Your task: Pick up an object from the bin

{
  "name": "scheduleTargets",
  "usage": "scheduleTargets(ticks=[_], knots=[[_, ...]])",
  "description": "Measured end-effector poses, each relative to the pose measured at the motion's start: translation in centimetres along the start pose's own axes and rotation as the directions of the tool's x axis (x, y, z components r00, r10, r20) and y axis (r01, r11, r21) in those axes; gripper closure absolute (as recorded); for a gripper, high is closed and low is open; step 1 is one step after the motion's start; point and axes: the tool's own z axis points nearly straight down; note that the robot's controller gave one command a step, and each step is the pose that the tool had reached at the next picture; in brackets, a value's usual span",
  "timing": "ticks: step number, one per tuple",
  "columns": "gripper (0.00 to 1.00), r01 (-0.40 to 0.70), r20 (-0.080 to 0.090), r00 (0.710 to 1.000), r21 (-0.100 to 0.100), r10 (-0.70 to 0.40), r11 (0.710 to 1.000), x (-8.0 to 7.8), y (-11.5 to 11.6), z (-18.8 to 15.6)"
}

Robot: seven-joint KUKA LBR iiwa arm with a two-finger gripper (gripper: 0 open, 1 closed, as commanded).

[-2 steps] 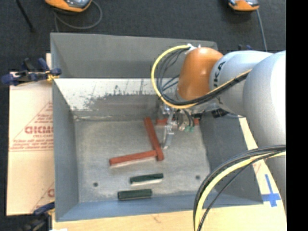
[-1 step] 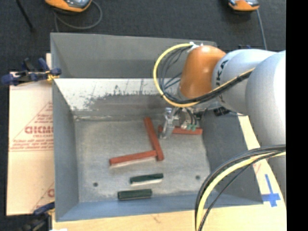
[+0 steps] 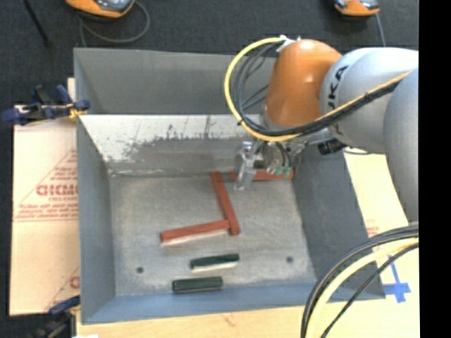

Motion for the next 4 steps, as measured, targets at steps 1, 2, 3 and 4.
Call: scheduleTargets(ticks=[1,2,3,4], knots=[[1.0,0.02,0.0,1.0,0.005,-0.02,1.0,-0.2,-1.6,-6.0],[0.0,0.022,-0.006,1.0,0.005,-0.022,1.0,-0.1,-1.5,-5.6],[0.0,0.162,-0.002,0.987,0.003,-0.162,0.987,-0.6,-1.2,-9.4],[0.0,0.102,-0.017,0.995,0.0,-0.102,0.995,4.1,-0.5,8.6]])
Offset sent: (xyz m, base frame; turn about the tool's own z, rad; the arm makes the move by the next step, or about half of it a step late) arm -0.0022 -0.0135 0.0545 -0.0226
